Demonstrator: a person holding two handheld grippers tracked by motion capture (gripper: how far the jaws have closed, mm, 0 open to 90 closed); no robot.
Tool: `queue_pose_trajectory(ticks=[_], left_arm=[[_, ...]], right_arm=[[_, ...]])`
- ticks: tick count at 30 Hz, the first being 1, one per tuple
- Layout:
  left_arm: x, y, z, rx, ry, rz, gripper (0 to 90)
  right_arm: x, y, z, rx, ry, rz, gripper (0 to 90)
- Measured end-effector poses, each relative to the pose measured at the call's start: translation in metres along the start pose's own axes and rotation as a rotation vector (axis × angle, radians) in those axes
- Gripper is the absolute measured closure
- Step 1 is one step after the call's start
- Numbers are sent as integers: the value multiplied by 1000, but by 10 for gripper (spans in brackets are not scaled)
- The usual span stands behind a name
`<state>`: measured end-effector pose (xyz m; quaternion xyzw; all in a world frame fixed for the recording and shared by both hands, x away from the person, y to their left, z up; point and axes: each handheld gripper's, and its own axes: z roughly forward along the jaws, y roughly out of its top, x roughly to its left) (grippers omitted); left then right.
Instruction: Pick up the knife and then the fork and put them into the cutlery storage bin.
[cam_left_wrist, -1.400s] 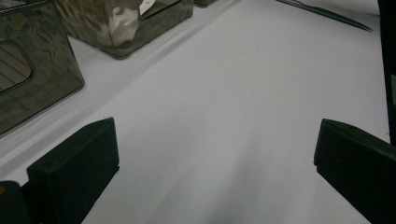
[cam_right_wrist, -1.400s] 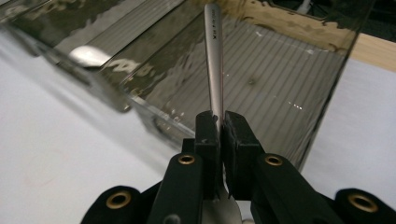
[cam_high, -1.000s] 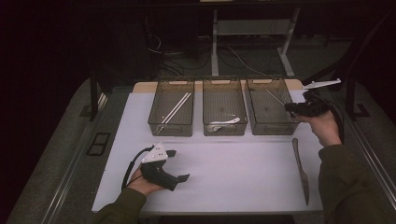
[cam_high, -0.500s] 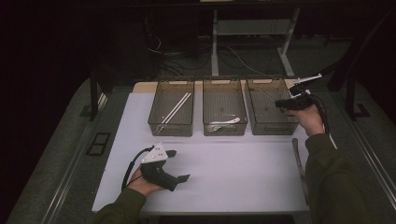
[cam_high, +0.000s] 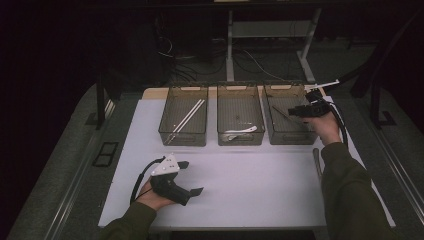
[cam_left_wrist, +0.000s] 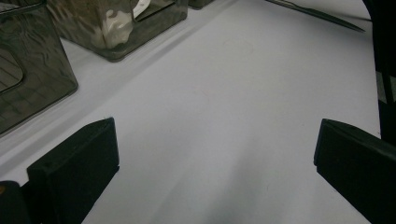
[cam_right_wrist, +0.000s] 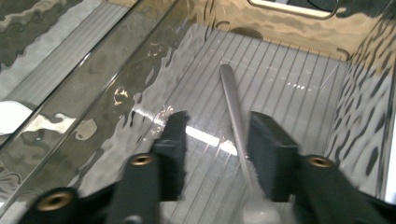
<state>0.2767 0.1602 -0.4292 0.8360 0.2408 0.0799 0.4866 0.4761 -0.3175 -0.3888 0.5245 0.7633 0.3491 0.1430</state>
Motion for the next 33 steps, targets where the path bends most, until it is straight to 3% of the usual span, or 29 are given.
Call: queue_pose_trajectory(ticks=[7,14,18,23,26,33], left_arm=[[0,0,0,-1,1,-2,0],[0,1,0,0,1,-3,0],[-1,1,0,-2,0,-1,0],[-1,1,0,-1,-1,0,0],[-2,1,0,-6,1,-2,0],[-2,1,-1,-5,1,-2,0]], right_arm=[[1,-5,-9,-38,6,-22,409],[8,-12,-32,-71,22,-43,338],[14,-19,-47,-81,59,-47,403],[22,-31,-65,-87,73,-97,495],[23,-38,-74,-73,112,-85,544],[30,-61,-91,-85,99,-127,719]])
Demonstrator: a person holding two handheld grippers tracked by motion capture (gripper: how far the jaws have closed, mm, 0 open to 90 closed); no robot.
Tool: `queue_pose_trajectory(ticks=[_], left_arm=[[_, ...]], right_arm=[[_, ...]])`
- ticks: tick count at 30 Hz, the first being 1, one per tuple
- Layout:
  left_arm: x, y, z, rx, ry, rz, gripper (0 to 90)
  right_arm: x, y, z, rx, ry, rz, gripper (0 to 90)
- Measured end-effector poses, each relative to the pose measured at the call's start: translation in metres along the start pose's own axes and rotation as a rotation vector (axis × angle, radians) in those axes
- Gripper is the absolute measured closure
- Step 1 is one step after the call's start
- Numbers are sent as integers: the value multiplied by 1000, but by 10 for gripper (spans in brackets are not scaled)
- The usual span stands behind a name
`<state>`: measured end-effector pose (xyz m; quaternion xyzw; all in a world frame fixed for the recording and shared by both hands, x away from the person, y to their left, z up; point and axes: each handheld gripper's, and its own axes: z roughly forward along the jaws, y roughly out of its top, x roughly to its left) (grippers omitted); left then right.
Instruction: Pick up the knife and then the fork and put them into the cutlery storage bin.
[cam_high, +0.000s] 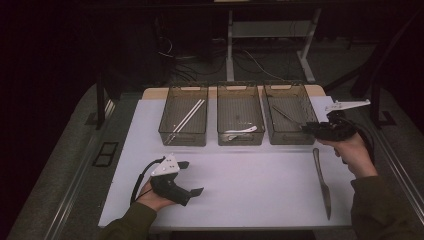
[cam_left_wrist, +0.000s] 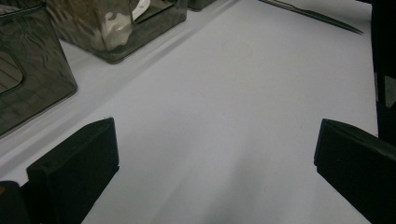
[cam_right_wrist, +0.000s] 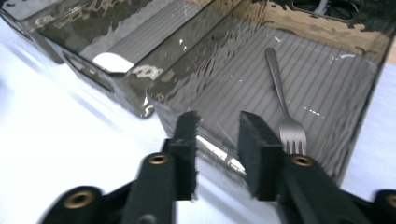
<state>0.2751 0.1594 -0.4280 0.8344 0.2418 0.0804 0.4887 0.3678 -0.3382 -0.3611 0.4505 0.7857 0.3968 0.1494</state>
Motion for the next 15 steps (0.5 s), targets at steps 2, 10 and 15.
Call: queue_pose_trajectory(ticks=[2,10,15], left_arm=[[0,0,0,1,0,-1,0],[-1,0,0,1,-1,2,0],[-2,0,1,1,-3,1,0]], right_arm=[[1,-5,-4,0,7,-1,766],[2,-30,-17,39,-43,-23,883],[-5,-46,-18,58,-51,-20,894]])
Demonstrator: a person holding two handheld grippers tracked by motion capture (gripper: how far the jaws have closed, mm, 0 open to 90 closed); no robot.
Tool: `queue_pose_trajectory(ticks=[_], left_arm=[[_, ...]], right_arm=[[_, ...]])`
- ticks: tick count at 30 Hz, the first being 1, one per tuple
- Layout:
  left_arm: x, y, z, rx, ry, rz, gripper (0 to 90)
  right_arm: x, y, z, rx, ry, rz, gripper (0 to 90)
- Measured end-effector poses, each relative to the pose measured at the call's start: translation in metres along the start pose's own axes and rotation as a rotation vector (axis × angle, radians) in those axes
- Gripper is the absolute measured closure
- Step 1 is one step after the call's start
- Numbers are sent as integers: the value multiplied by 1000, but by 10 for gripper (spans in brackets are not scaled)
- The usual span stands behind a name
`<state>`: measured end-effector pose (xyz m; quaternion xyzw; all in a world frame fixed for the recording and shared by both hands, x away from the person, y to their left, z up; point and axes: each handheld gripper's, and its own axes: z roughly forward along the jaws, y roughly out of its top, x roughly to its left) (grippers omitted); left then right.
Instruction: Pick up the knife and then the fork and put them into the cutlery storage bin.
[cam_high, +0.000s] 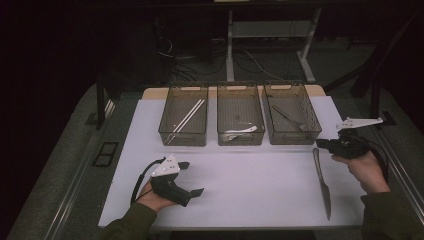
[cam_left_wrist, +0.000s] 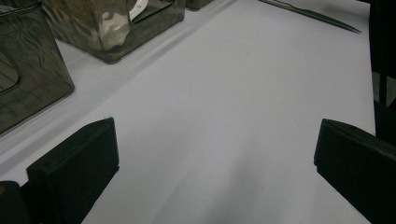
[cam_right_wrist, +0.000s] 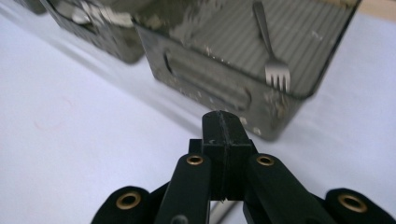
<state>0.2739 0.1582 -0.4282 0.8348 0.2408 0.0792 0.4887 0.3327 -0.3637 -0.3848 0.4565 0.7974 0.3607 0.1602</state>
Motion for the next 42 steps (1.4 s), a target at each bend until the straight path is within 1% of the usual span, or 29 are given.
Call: queue_pose_trajectory(ticks=[2,6,10,14,16,17,20,25,30,33,42], left_arm=[[0,0,0,-2,0,0,0],[0,0,-1,3,0,4,0],[0,0,-1,4,0,5,0],[0,0,0,3,-1,9,0],[0,0,1,5,-3,8,0],[0,0,1,5,-3,7,0],[0,0,1,5,-4,6,0],[-1,0,1,10,-6,9,0],[-1,0,1,10,-6,6,0],[-1,0,1,13,-7,11,0],[-1,0,1,14,-7,9,0]], right_arm=[[-3,-7,3,21,3,3,894],[-11,-20,11,52,-18,21,895],[-18,-28,19,94,-36,31,895],[-24,-32,26,121,-61,44,895],[-27,-33,29,130,-63,47,895],[-28,-33,32,135,-73,48,895],[-32,-33,36,138,-87,59,895],[-39,-34,43,151,-92,81,895],[-37,-34,45,153,-85,78,895],[-35,-33,47,153,-79,76,895],[-27,-28,51,161,-61,57,896]])
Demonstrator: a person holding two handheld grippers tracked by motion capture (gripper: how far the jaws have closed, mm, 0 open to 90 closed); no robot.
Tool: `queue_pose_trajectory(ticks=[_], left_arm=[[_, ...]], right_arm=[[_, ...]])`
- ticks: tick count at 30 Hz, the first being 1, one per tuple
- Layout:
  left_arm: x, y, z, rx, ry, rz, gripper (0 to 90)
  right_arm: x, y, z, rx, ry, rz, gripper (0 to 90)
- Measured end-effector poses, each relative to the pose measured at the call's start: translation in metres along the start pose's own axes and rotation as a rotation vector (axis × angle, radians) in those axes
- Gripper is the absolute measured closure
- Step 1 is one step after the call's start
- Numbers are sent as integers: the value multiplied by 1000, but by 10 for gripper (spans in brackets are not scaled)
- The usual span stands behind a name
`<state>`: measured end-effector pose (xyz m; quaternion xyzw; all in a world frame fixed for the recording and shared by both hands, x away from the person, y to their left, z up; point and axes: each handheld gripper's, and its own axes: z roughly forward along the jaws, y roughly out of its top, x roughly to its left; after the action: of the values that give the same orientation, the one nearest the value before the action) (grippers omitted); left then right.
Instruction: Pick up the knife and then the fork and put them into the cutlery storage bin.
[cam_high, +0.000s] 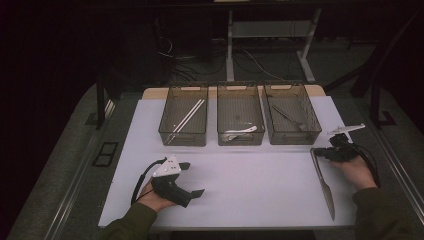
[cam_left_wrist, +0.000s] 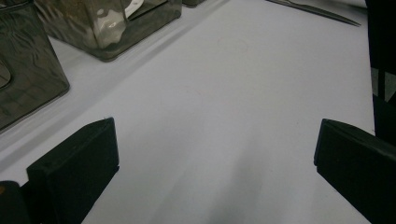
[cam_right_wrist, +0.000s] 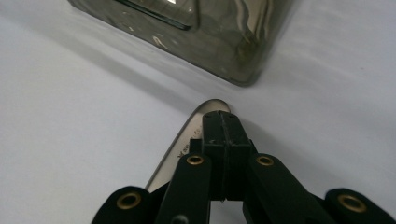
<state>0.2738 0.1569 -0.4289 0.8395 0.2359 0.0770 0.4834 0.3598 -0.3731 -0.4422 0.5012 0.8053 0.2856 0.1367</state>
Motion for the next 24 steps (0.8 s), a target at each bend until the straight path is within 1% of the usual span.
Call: queue_pose_trajectory(ticks=[7,15,19,24], left_arm=[[0,0,0,0,-1,1,0],[0,0,0,-1,-3,1,0],[0,0,0,-1,-2,1,0],[0,0,0,-4,-2,1,0]], right_arm=[[13,5,4,12,19,-47,896],[26,10,7,25,46,-90,896],[34,12,9,37,70,-110,896],[44,14,10,47,101,-148,896]])
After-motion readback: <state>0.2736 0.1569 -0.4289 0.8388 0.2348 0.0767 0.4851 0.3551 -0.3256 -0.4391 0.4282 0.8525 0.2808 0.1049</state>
